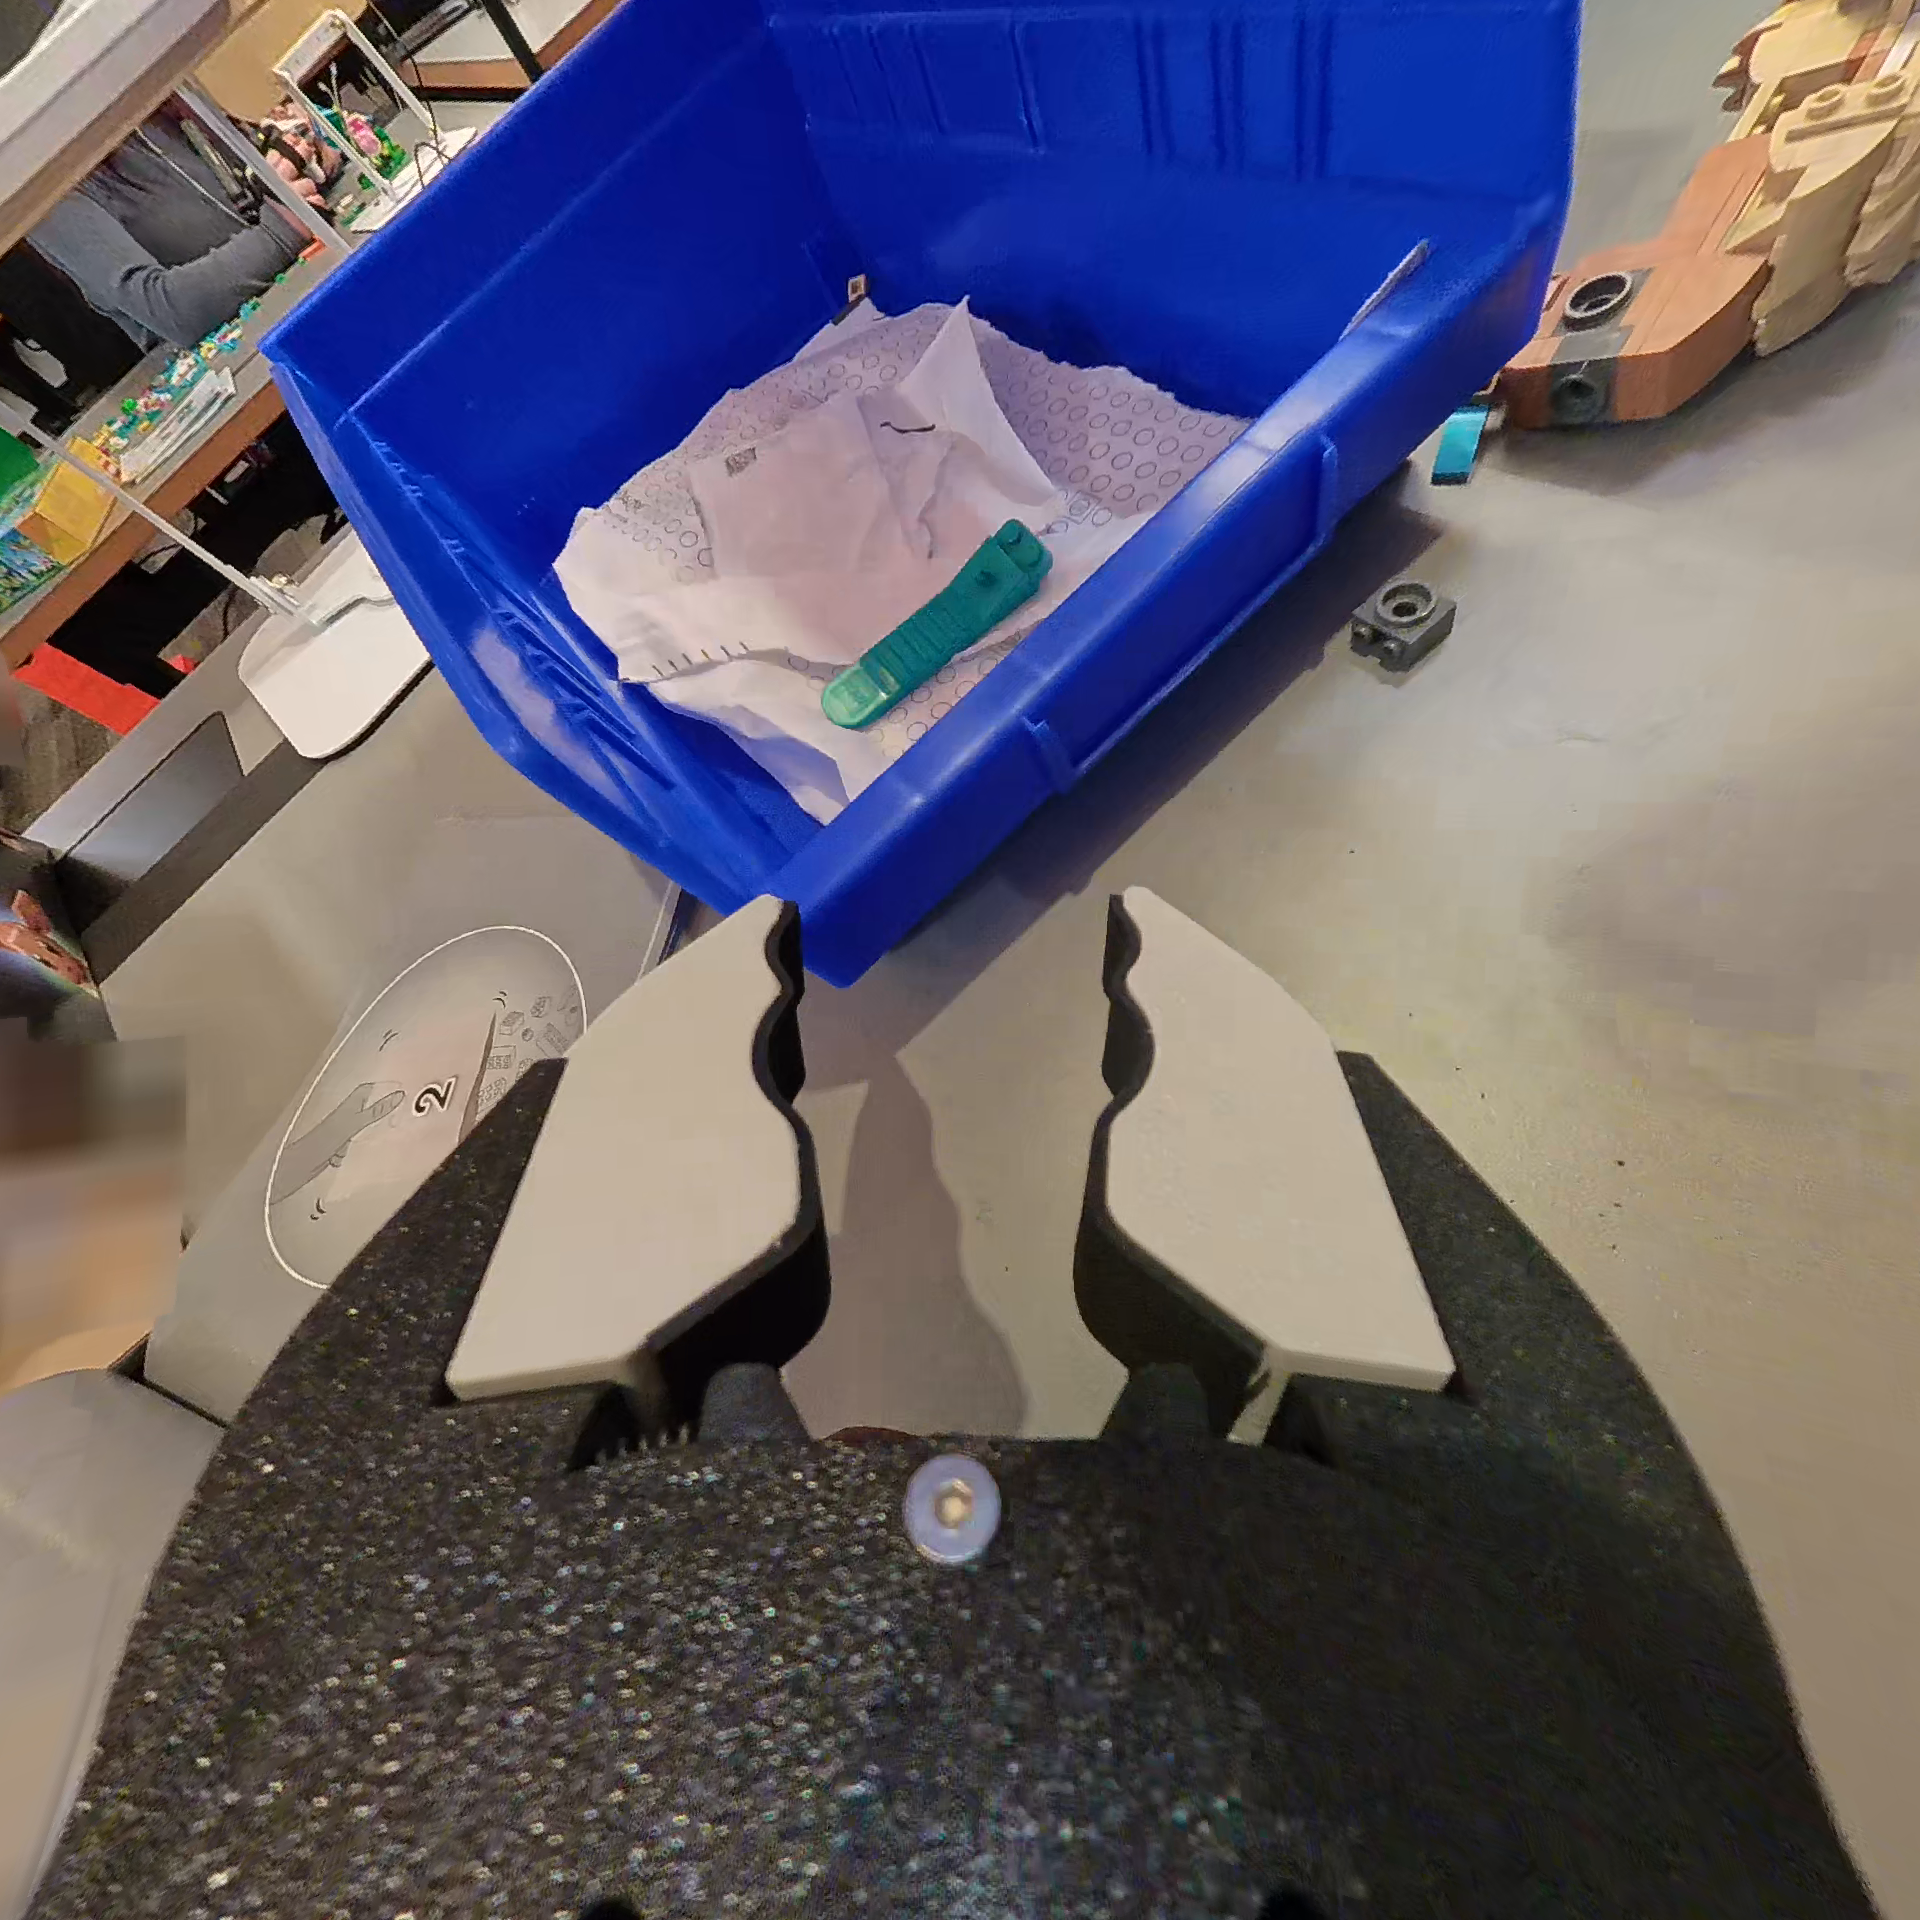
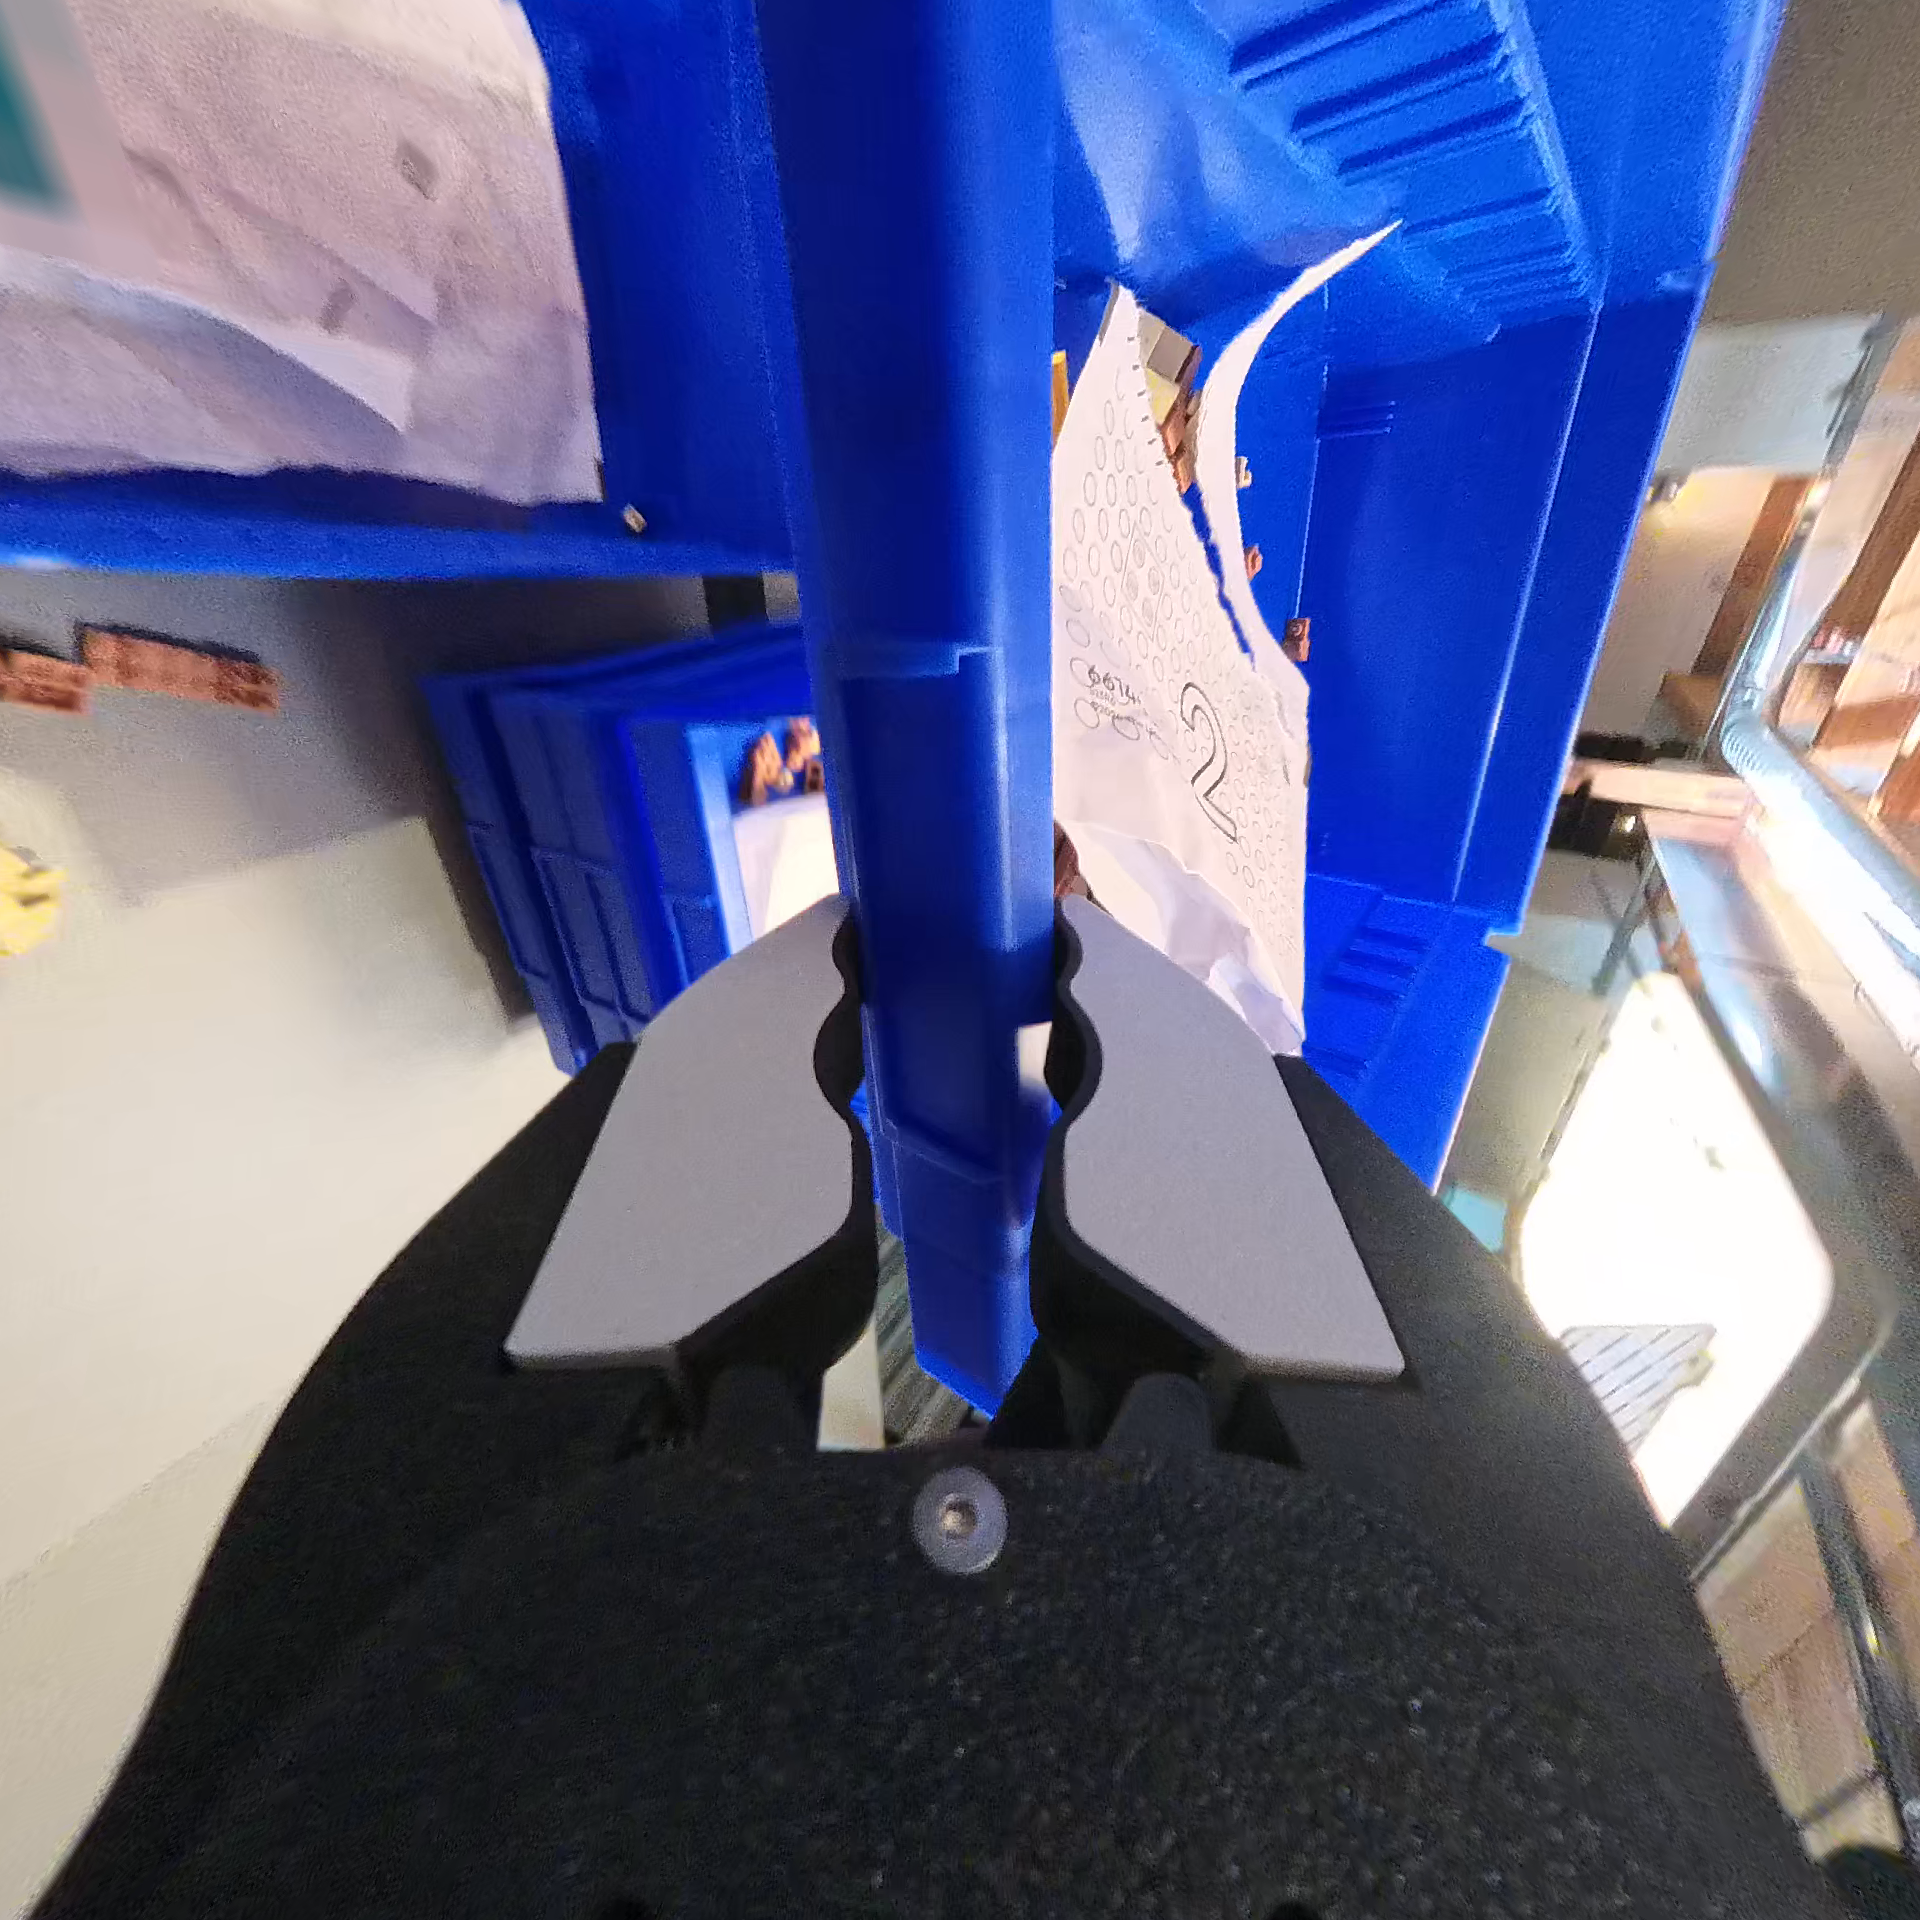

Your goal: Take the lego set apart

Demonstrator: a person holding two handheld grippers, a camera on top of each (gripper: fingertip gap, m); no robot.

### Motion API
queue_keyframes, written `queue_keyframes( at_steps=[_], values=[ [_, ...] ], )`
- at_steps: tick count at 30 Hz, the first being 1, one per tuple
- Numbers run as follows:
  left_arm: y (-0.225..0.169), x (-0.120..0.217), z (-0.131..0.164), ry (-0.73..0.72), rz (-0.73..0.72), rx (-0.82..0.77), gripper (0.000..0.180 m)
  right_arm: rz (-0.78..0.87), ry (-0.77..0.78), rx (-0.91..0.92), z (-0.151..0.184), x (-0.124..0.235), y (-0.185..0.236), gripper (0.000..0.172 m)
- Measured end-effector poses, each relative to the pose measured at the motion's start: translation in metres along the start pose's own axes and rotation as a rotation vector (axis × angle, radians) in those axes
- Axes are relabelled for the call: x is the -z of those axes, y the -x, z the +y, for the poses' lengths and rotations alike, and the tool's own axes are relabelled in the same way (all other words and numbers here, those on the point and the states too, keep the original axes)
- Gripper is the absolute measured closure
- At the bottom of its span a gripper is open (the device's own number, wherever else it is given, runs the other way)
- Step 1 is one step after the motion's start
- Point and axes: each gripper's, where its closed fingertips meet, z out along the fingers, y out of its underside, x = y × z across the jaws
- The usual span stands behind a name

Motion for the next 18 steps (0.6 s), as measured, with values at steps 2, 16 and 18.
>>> queue_keyframes(
  at_steps=[2, 16, 18],
  values=[
    [0.0, 0.0, 0.0, 0.001, -0.001, 0.001, 0.125, 0.005, 0.038, -0.04, 0.025, -0.014, -0.004, 0.14],
    [0.004, 0.001, -0.003, -0.021, -0.017, -0.002, 0.126, -0.139, 0.095, 0.098, 0.122, -0.101, 0.036, 0.14],
    [0.004, 0.001, -0.003, -0.02, -0.018, -0.006, 0.127, -0.15, 0.069, 0.138, 0.12, -0.106, 0.039, 0.139]
  ],
)
